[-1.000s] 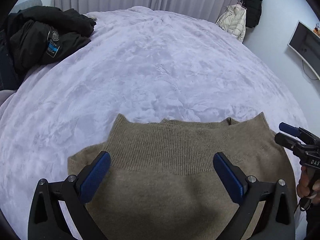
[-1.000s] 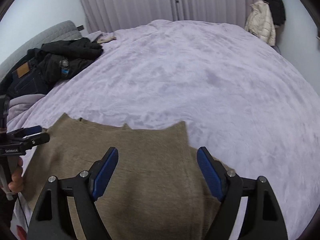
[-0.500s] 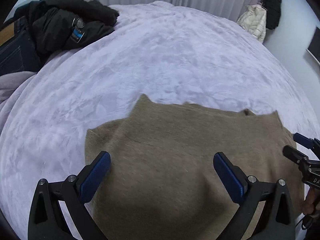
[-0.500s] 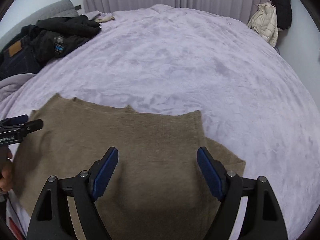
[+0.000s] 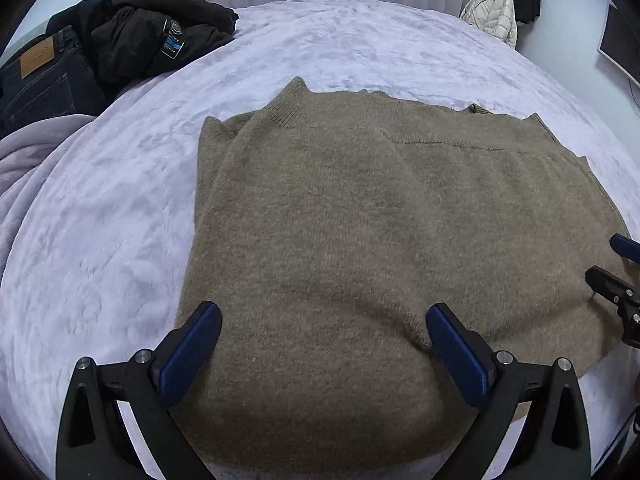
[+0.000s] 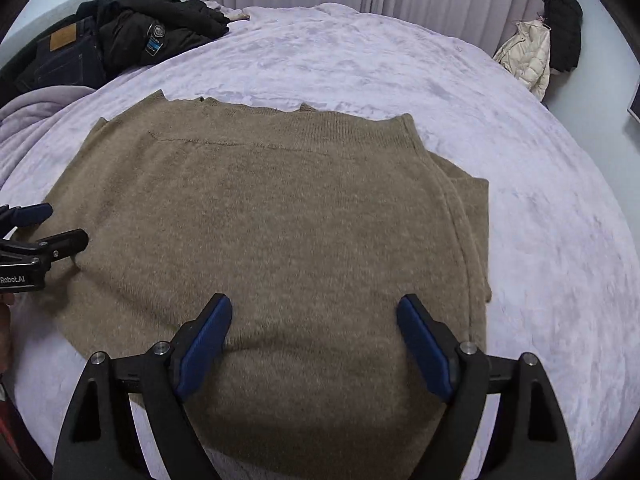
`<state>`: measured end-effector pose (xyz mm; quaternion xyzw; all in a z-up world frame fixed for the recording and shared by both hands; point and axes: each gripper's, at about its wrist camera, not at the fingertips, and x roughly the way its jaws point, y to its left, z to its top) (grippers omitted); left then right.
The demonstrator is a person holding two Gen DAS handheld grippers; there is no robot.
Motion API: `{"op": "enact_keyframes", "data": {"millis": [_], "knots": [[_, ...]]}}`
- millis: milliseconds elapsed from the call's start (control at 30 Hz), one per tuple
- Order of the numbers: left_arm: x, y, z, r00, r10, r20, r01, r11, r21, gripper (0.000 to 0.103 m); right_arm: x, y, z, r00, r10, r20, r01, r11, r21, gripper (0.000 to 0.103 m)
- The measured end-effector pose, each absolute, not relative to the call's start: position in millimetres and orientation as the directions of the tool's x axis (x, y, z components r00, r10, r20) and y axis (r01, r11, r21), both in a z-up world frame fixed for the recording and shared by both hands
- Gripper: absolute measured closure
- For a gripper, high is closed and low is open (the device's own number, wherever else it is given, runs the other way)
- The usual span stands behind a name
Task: Fold small clothes
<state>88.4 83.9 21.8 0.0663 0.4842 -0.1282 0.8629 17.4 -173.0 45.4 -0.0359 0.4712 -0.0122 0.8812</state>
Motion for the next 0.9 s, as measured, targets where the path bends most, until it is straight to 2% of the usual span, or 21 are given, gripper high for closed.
{"op": "enact_keyframes", "data": {"millis": [167,300,400,467,533,633,700,800,900], "knots": [[70,94,35,0.5,-0.165,-0.85,0.261,0.965,-0.034,0.0,5,-174,50,0.562,-0.127,-0.818,0.022,0.99,-0.139,0.016],[64,87,41,0.5,-0.243,-0.831,0.297,0.95,-0.099,0.0,-6,-164,64,0.6,-0.067,-0.797,0.025,0.998,-0.066,0.015],[76,79,15,0.463,-0.119,-0.878,0.258,0.966,0.005,0.0,-5,-144,54,0.59,-0.093,-0.802,0.003,0.994,-0.114,0.015],[70,83,12,0.467,-0.13,-0.875,0.268,0.964,0.0,0.0,3,-144,32,0.517,-0.133,-0.845,0.013,0.989,-0.148,0.015],[58,86,13,0.486,-0.128,-0.865,0.285,0.958,0.018,0.0,-5,-155,29,0.512,-0.083,-0.855,0.024,0.996,-0.082,0.015],[43,90,12,0.496,-0.141,-0.857,0.313,0.949,0.026,0.0,-15,-165,30,0.505,-0.06,-0.861,0.015,0.998,-0.061,0.015],[42,92,25,0.484,-0.16,-0.86,0.297,0.955,-0.011,0.0,-18,-166,33,0.512,-0.052,-0.858,0.009,0.998,-0.055,0.015],[45,88,55,0.521,-0.247,-0.817,0.306,0.948,-0.092,0.0,-18,-164,50,0.544,-0.06,-0.837,0.03,0.998,-0.052,0.015],[65,59,62,0.534,-0.223,-0.815,0.307,0.95,-0.059,0.0,-6,-146,61,0.589,-0.046,-0.807,-0.007,0.998,-0.061,0.015]]}}
